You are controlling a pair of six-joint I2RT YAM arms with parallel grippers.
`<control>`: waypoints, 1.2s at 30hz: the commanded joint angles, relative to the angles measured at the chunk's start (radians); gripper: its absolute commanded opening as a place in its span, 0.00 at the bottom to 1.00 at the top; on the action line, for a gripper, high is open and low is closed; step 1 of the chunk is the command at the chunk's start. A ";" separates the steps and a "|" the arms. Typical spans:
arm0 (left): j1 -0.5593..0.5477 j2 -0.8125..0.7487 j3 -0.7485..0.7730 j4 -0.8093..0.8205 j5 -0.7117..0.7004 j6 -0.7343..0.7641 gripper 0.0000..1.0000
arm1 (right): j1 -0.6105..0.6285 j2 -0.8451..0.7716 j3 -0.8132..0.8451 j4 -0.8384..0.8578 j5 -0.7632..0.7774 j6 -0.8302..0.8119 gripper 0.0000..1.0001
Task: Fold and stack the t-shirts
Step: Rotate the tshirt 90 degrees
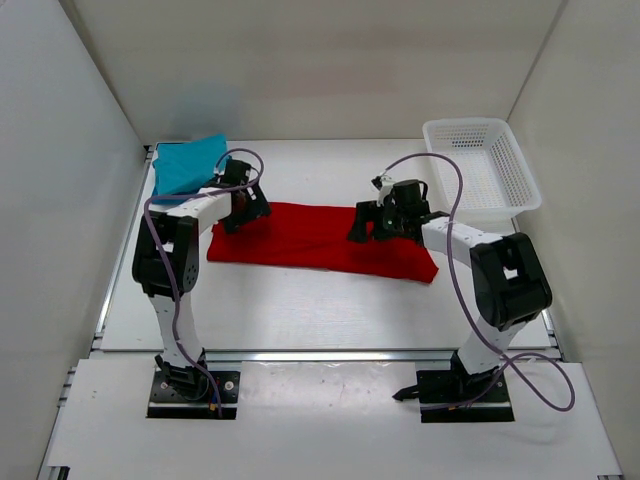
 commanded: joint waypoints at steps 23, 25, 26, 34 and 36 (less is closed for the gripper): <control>-0.186 -0.499 -0.472 -0.391 0.054 0.065 0.99 | 0.019 0.021 0.233 -0.130 0.258 0.062 0.82; -0.206 -0.547 -0.424 -0.420 -0.013 0.062 0.98 | 0.010 -0.070 0.153 -0.202 0.310 0.105 0.82; -0.198 -0.571 -0.392 -0.415 -0.025 0.064 0.99 | 0.008 -0.121 0.092 -0.235 0.315 0.105 0.82; -0.126 -0.472 -0.367 -0.323 -0.047 0.120 0.99 | 0.011 -0.101 -0.028 -0.220 0.287 0.182 0.81; -0.145 -0.443 -0.396 -0.314 -0.044 0.113 0.99 | -0.001 -0.058 0.008 -0.218 0.279 0.188 0.80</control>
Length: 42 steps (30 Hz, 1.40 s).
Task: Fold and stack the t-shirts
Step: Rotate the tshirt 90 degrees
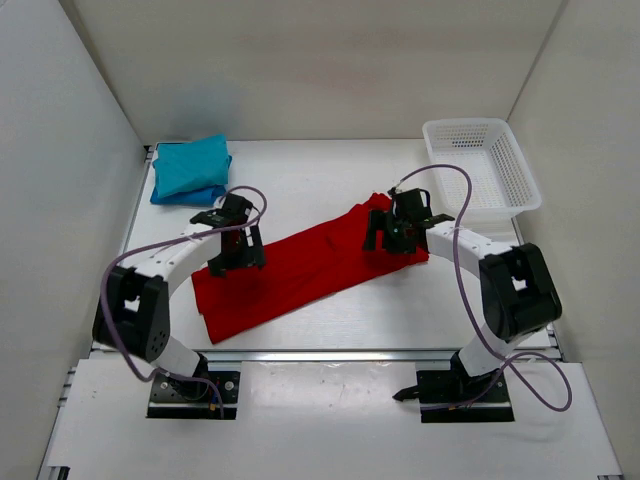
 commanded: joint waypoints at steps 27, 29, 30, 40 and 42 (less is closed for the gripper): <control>-0.383 0.240 0.267 -0.185 0.486 0.128 0.98 | -0.087 1.089 1.672 -0.379 -0.193 -0.123 0.81; -0.332 0.191 0.302 -0.183 0.469 0.143 0.99 | -0.082 1.038 1.676 -0.400 -0.153 -0.140 0.81; -0.293 0.178 0.316 -0.183 0.425 0.153 0.99 | -0.080 0.995 1.661 -0.414 -0.121 -0.167 0.82; 0.085 0.036 0.357 -0.180 0.191 0.137 0.98 | 0.076 0.632 1.244 -0.613 0.270 -0.231 0.83; 0.157 -0.001 0.313 -0.165 0.202 0.133 0.98 | 0.145 0.570 1.103 -0.620 0.335 -0.170 0.84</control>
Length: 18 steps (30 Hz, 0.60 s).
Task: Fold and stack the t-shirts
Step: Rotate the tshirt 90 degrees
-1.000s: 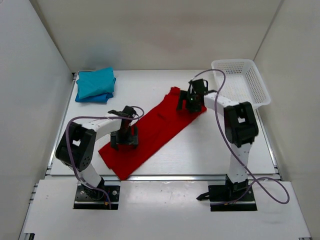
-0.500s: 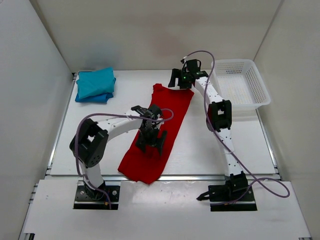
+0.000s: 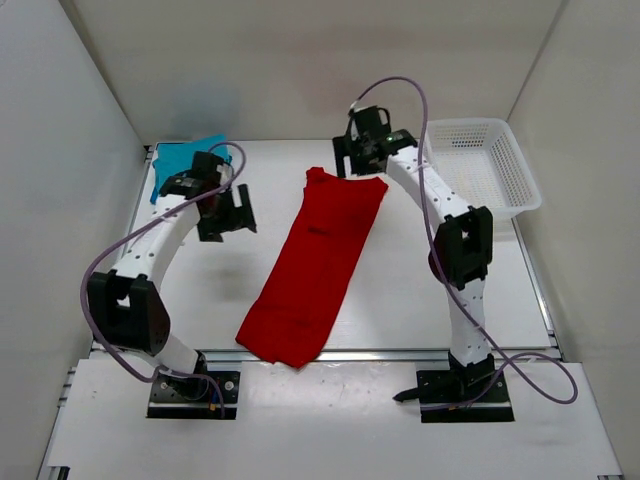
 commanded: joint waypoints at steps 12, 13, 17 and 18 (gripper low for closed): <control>0.080 -0.118 -0.158 0.016 -0.081 0.004 0.99 | 0.277 -0.301 -0.733 0.230 -0.121 0.265 0.83; 0.074 -0.123 -0.167 0.022 -0.083 0.006 0.99 | 0.272 -0.293 -0.750 0.244 -0.120 0.263 0.83; 0.086 -0.131 -0.198 0.038 -0.077 0.007 0.98 | 0.205 -0.227 -0.756 0.281 -0.112 0.251 0.84; 0.085 -0.129 -0.211 0.036 -0.080 0.010 0.99 | 0.174 -0.201 -0.747 0.287 -0.110 0.243 0.84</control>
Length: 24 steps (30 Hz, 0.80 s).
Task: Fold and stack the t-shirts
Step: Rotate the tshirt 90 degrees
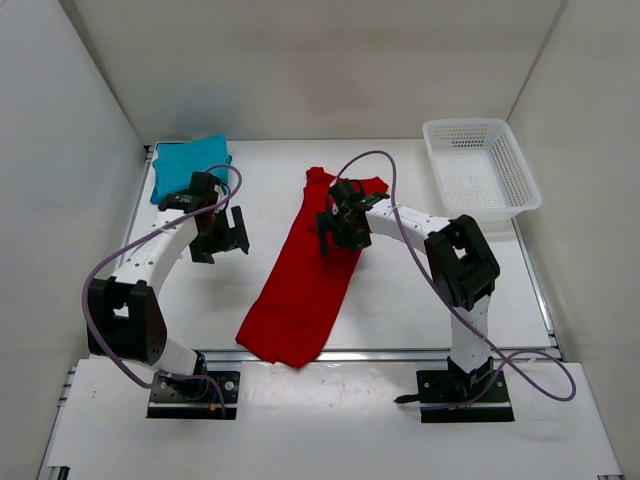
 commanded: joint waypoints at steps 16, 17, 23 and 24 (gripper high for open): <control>0.013 0.021 0.001 0.000 -0.020 0.049 0.99 | -0.326 0.654 0.989 -0.167 -0.071 -0.123 0.85; 0.012 0.023 0.001 0.010 -0.004 0.053 0.99 | -0.327 0.682 1.060 -0.186 -0.097 -0.154 0.85; -0.050 -0.023 -0.028 0.025 0.035 0.076 0.99 | -0.243 0.543 1.148 -0.316 -0.043 -0.294 0.86; -0.065 -0.052 -0.045 0.033 0.029 0.070 0.99 | -0.226 0.514 1.102 -0.334 0.010 -0.323 0.86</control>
